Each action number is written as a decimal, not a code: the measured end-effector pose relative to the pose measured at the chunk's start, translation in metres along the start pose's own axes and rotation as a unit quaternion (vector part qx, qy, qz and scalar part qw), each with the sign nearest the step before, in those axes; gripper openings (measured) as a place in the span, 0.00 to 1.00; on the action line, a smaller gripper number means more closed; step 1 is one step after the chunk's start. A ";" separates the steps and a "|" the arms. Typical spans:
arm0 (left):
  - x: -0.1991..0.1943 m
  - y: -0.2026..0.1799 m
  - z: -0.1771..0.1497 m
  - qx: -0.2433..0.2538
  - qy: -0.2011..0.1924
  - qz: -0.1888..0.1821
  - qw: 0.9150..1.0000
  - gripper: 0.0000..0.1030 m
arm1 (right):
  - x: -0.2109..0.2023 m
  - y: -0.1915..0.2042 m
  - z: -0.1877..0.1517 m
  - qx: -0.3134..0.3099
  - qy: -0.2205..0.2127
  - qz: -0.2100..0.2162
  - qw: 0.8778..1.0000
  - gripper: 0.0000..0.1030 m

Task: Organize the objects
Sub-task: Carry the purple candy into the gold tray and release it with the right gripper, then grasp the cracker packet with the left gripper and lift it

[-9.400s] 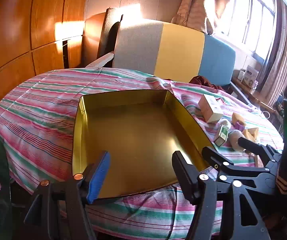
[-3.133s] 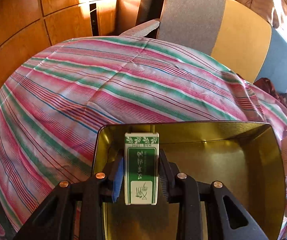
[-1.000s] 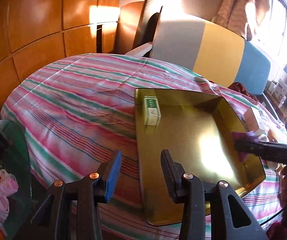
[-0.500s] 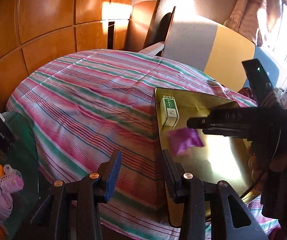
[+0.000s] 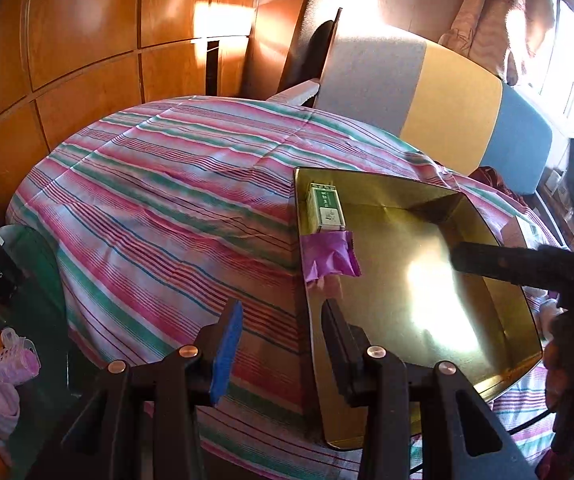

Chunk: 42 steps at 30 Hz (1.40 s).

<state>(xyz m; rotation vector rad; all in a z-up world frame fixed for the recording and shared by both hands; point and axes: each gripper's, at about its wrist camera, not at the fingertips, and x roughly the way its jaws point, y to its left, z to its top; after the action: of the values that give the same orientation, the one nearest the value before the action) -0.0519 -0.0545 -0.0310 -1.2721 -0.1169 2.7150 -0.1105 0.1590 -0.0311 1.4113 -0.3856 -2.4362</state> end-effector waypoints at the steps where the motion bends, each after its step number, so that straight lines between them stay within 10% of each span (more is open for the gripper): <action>1: 0.000 -0.002 0.000 0.002 0.000 -0.002 1.000 0.40 | -0.008 -0.005 -0.004 -0.002 -0.008 -0.006 1.000 1.00; 14: -0.009 -0.066 -0.001 0.075 -0.001 -0.045 0.996 0.40 | -0.128 -0.104 -0.077 0.076 -0.091 -0.092 0.989 1.00; 22: -0.015 -0.152 0.000 0.172 0.007 -0.118 0.978 0.40 | -0.233 -0.216 -0.148 0.196 -0.141 -0.199 0.950 1.00; 28: -0.010 -0.238 -0.013 0.251 0.036 -0.199 0.947 0.40 | -0.304 -0.291 -0.215 0.319 -0.206 -0.263 0.887 1.00; 34: -0.008 -0.329 -0.040 0.327 0.072 -0.270 0.903 0.40 | -0.340 -0.316 -0.263 0.409 -0.332 -0.172 0.833 1.00; 42: 0.010 -0.432 -0.086 0.391 0.149 -0.324 0.849 0.40 | -0.344 -0.322 -0.271 0.420 -0.363 -0.114 0.824 1.00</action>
<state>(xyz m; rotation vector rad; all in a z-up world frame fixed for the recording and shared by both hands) 0.0489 0.3741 -0.0373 -1.0849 0.4640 1.6650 0.2492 0.5655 -0.0097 0.6473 -1.7203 -3.0993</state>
